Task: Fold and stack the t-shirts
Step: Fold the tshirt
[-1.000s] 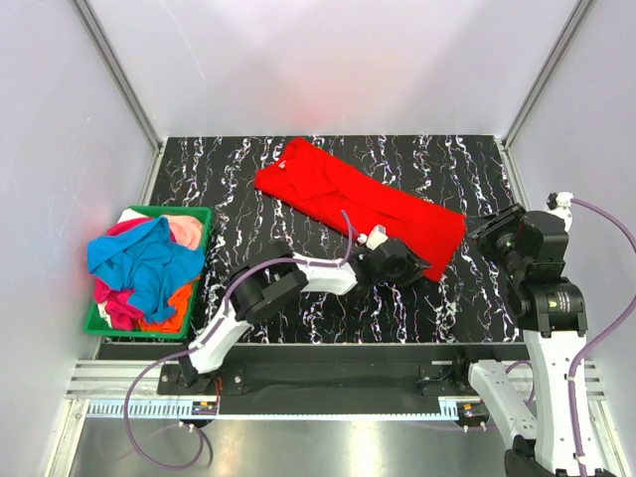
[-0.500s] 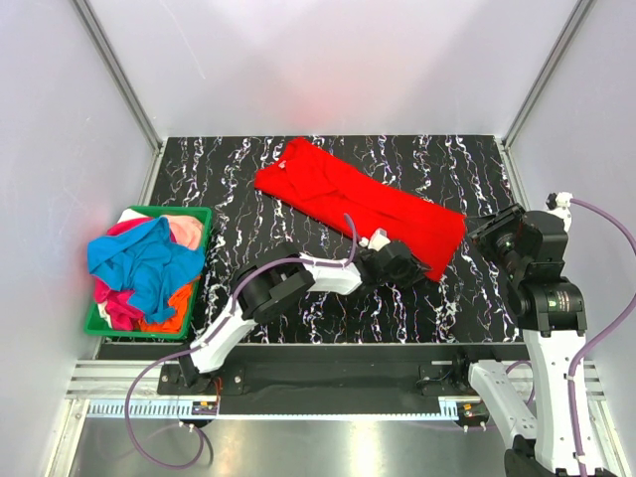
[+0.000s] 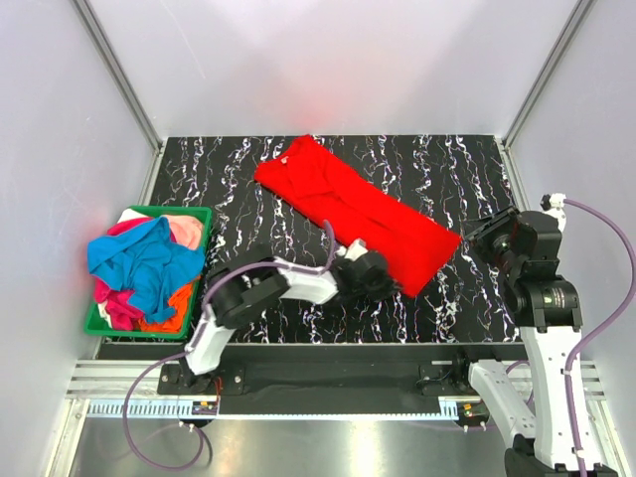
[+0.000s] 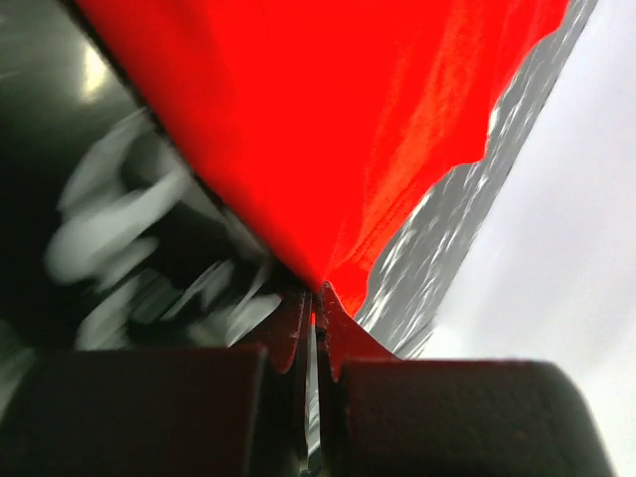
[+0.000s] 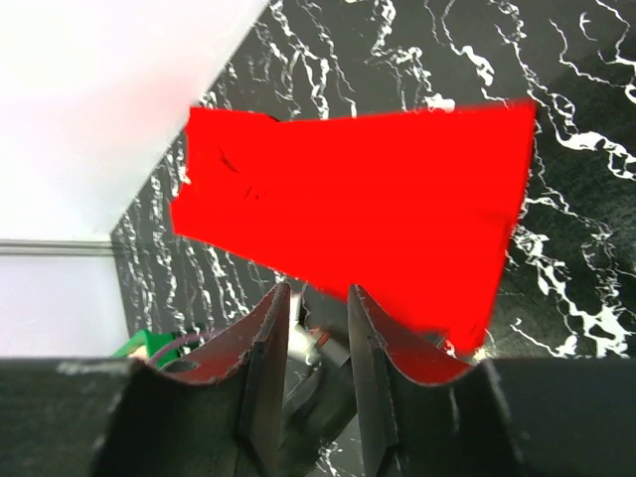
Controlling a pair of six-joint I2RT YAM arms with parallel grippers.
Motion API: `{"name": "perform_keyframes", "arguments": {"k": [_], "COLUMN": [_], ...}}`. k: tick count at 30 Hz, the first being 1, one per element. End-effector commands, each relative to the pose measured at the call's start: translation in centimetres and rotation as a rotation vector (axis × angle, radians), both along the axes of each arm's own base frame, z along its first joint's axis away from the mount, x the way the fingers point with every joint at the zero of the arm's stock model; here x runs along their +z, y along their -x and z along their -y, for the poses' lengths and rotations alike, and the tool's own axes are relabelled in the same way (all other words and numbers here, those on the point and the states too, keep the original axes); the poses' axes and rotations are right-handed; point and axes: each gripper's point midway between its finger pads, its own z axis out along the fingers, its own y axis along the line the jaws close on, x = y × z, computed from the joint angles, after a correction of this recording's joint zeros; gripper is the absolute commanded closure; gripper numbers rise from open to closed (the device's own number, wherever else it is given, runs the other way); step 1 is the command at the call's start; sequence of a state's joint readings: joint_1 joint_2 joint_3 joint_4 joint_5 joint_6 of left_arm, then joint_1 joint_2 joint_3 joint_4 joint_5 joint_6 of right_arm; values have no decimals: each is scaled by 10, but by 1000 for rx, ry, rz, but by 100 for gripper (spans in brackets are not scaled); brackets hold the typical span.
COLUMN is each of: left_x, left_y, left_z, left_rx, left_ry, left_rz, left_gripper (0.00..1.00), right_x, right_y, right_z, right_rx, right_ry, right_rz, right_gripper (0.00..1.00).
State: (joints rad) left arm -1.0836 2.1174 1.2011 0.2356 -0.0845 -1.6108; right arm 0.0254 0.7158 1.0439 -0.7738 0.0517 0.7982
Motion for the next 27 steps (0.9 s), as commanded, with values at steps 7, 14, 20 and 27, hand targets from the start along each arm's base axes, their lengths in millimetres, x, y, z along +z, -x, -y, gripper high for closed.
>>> {"name": "perform_keyframes", "arguments": {"k": [7,14,20,27], "left_x": [26,4,45,131], "left_y": [73,128,110,-24], "left_z": [-128,-238,-279,-303], "left_rx": [-185,-241,-145,27], "left_ry": [-176,-458,-546,-603], "left_rz": [46,-28,81,337], "left_gripper": [100,76,59,59], "right_x": [-17,-55,-63,-64], "right_y": [-1,-4,-8,-11], "right_z": [-5,-31,-38,-44], "right_rx": [80,251,299,332], "right_ry": [67,42,35,21], "right_rz": [-16,-91,-100,-91], "right_gripper": [62,62,62,62]}}
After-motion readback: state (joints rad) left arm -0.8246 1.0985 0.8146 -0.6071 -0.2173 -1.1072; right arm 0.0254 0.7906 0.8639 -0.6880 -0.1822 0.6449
